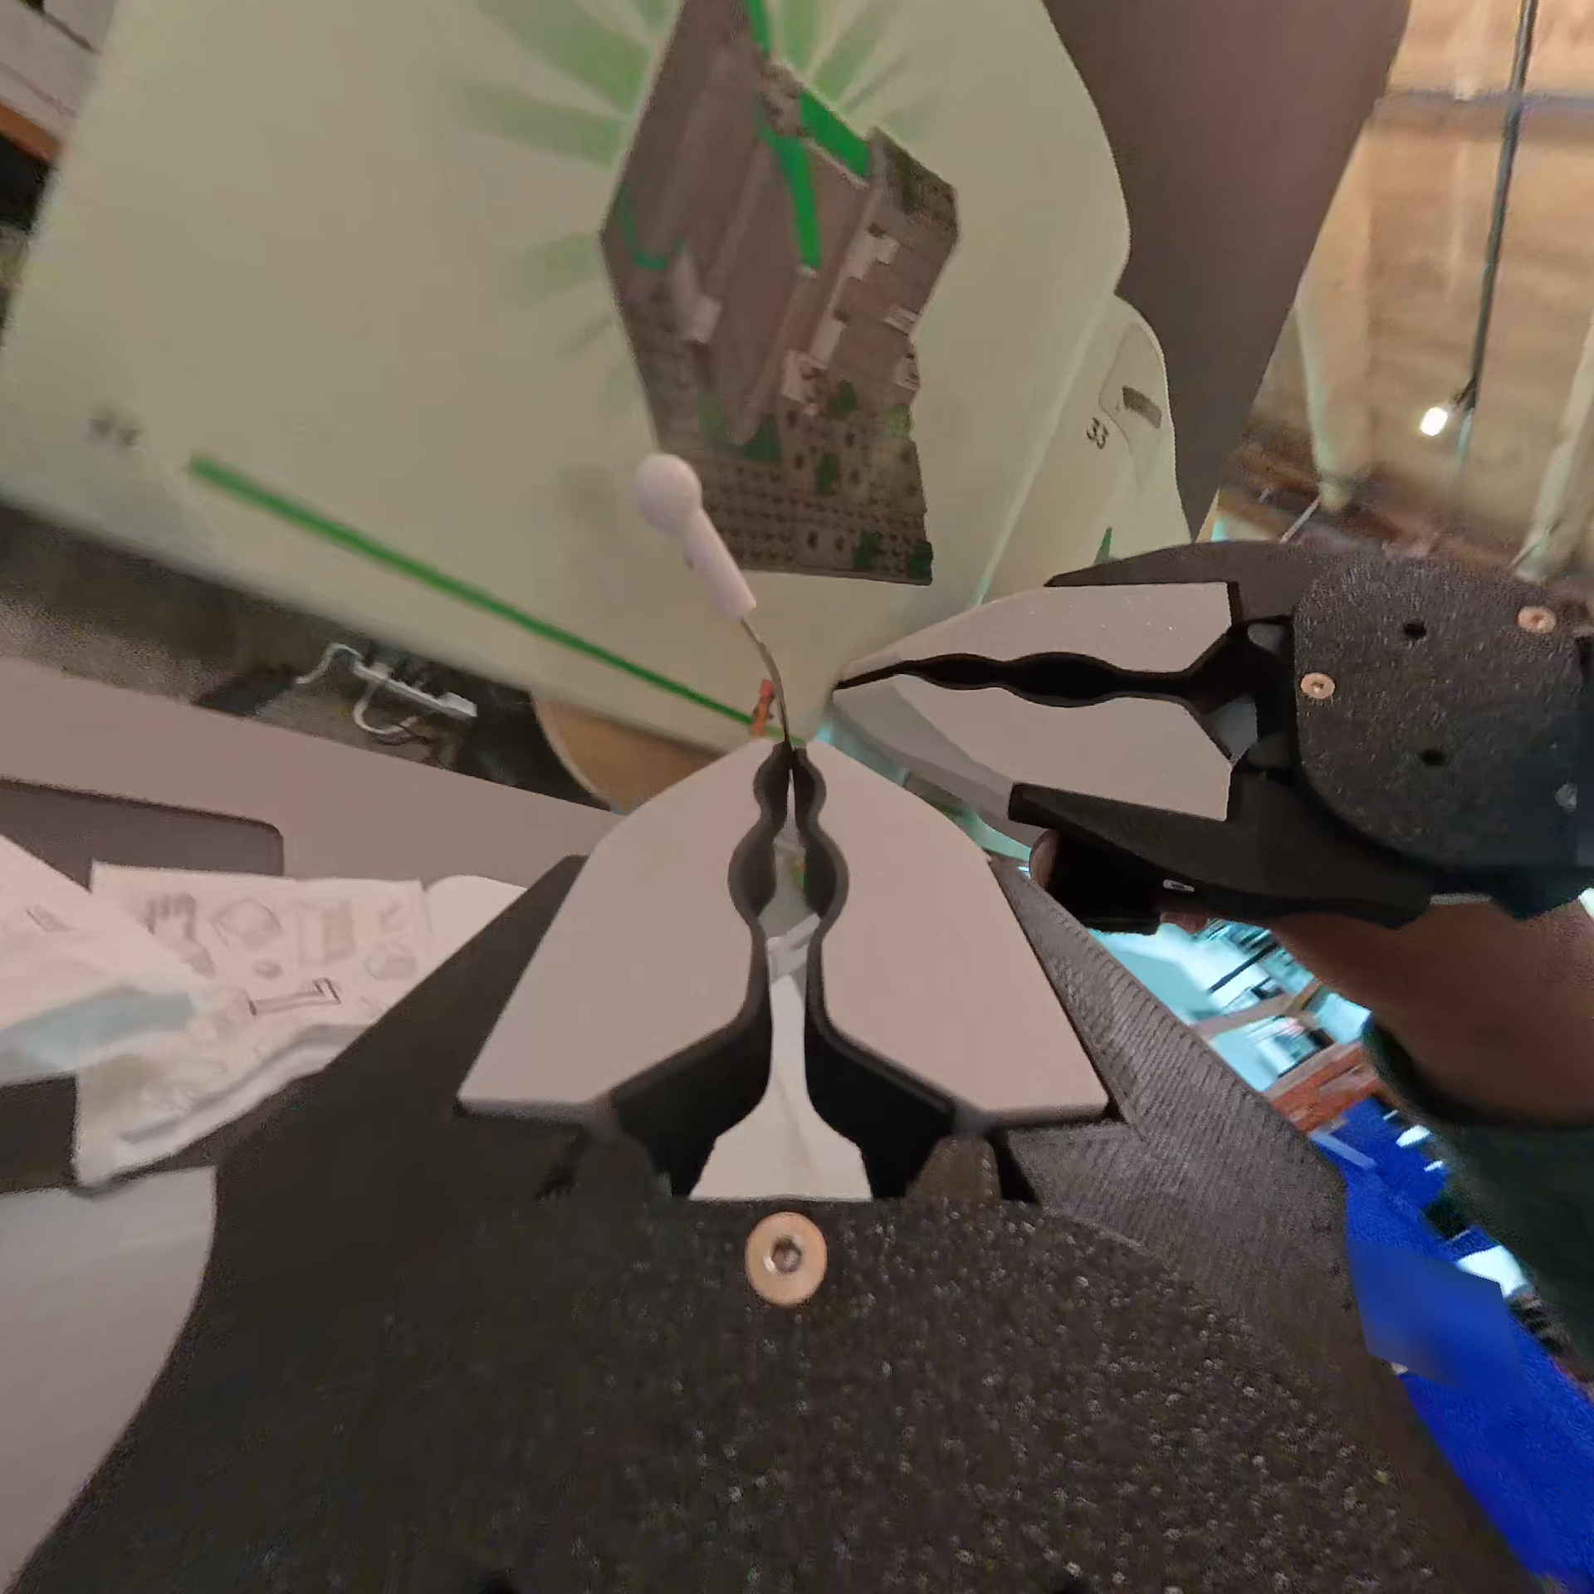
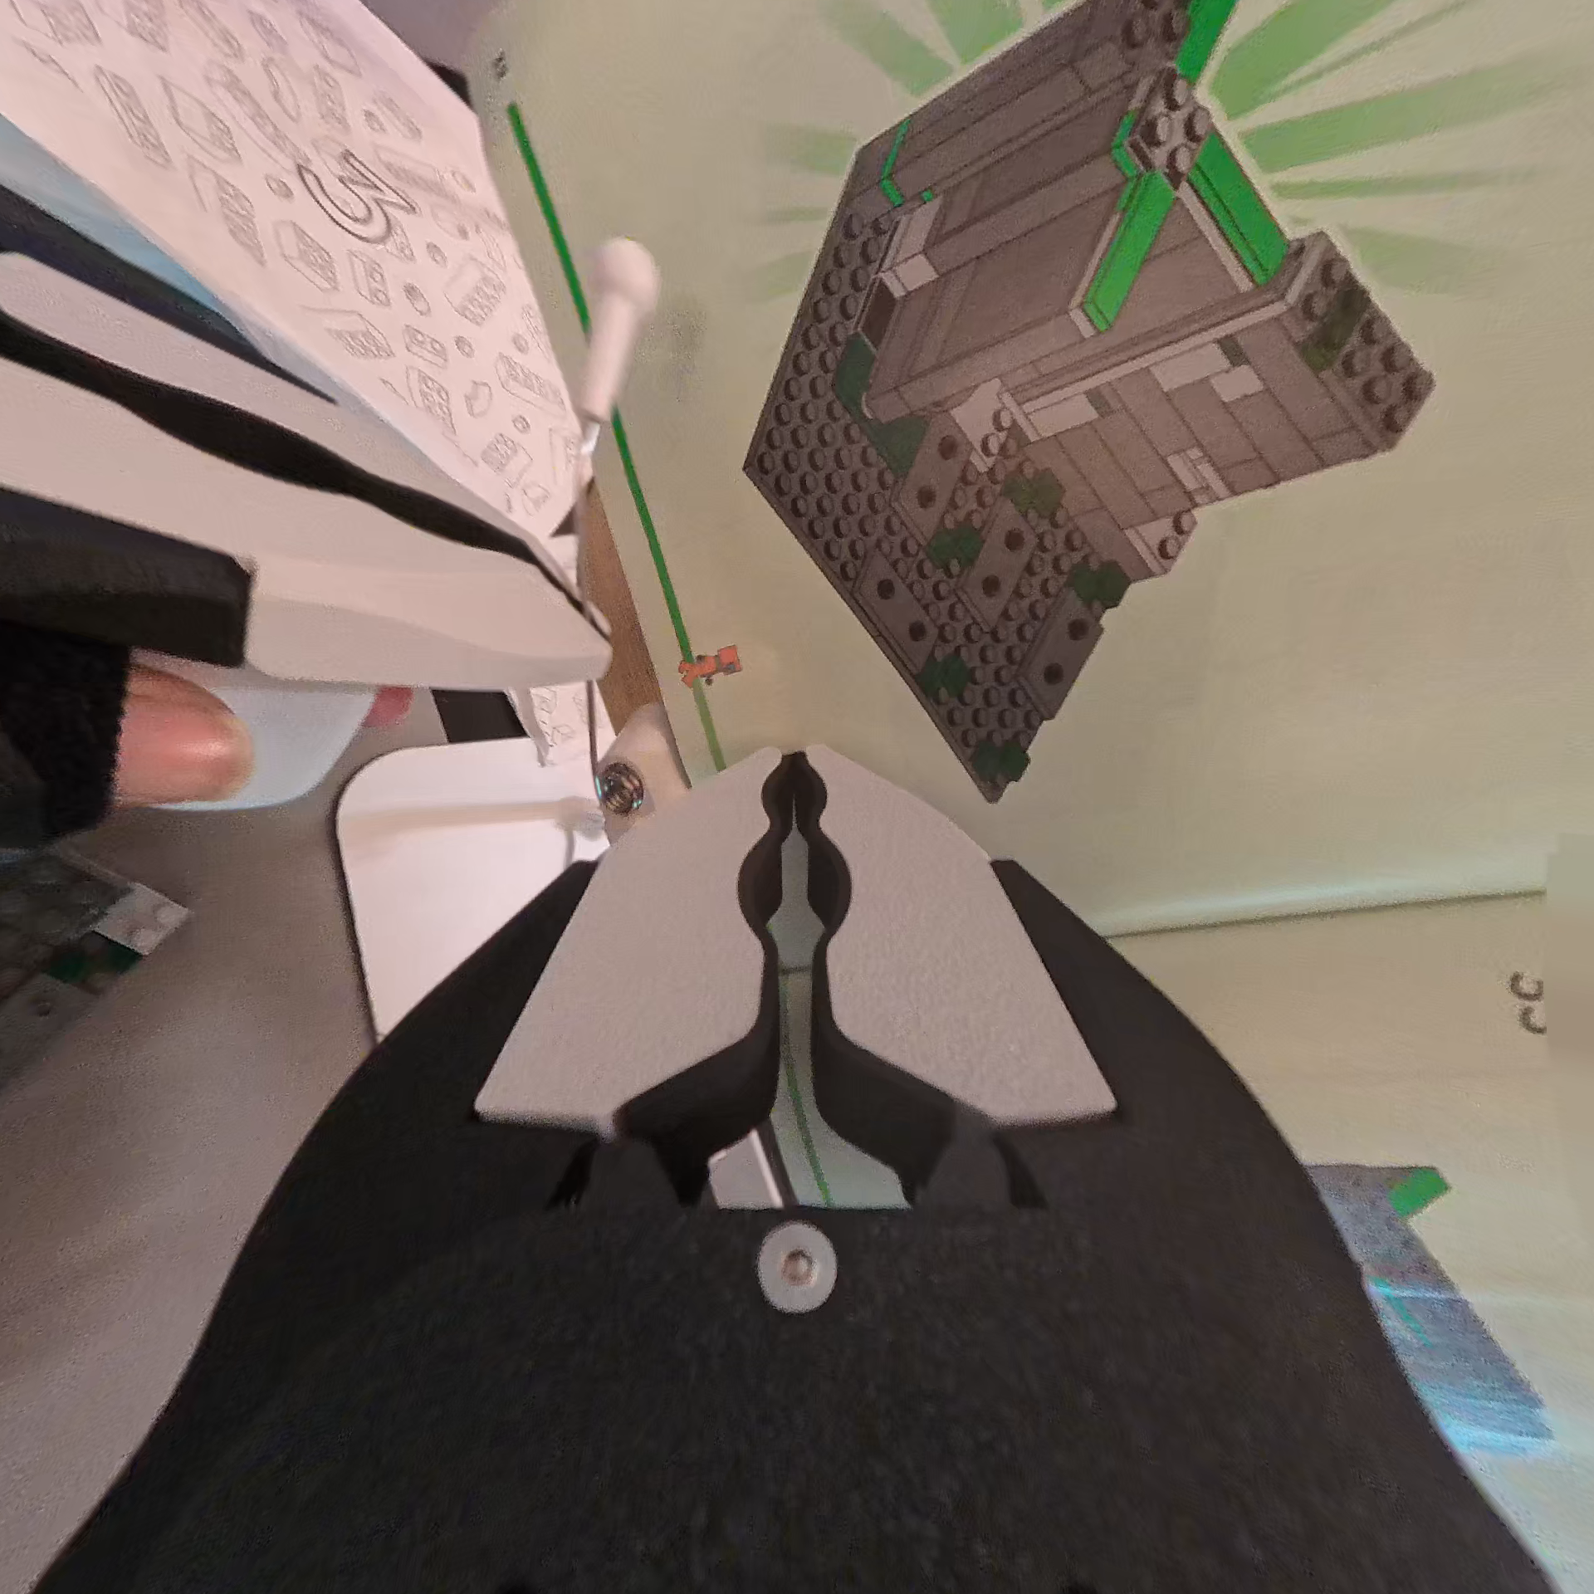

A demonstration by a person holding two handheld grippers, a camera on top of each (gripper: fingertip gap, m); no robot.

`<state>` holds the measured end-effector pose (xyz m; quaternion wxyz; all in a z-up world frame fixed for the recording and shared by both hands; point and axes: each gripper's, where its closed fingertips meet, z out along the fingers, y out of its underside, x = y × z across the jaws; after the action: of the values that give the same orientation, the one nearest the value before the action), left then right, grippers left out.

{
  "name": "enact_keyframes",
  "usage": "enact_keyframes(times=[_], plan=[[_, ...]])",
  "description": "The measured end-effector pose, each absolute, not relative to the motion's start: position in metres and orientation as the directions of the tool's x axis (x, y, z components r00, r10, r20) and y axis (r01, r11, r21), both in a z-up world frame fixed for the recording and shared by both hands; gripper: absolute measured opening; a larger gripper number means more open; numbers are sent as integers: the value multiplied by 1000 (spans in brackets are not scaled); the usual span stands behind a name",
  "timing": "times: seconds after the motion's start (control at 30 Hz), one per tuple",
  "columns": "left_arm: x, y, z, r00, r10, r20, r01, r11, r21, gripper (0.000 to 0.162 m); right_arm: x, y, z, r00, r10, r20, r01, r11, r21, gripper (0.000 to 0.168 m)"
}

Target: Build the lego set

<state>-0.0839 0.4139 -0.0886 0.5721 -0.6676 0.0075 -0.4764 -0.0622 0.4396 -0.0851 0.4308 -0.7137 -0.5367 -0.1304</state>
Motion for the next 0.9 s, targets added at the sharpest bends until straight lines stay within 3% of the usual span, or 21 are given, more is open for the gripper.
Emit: enact_keyframes(times=[0.03, 0.2, 0.4, 0.6, 0.9], plan=[[-81, 415, -85, 576, -570, 586, 494, -328, -805, 1, -63, 439, -85, 409, 666, 624, 864, -62, -499, 0], [-60, 419, -76, 680, -643, 353, 246, -254, -935, 1, -64, 435, -83, 527, 744, 412, 734, -153, -661, 0], [-45, 418, -77, 705, -693, 153, 34, -182, -983, 1, -43, 416, -61, 634, 766, 106, 518, -319, -793, 0], [-34, 414, -84, 687, -727, 3, -144, -140, -980, 1, -8, 412, -27, 661, 718, 217, 495, -201, -845, 0], [-34, 413, -87, 664, -745, -63, -248, -139, -959, 2, 12, 423, -61, 676, 657, 332, 589, -212, -779, 0]])
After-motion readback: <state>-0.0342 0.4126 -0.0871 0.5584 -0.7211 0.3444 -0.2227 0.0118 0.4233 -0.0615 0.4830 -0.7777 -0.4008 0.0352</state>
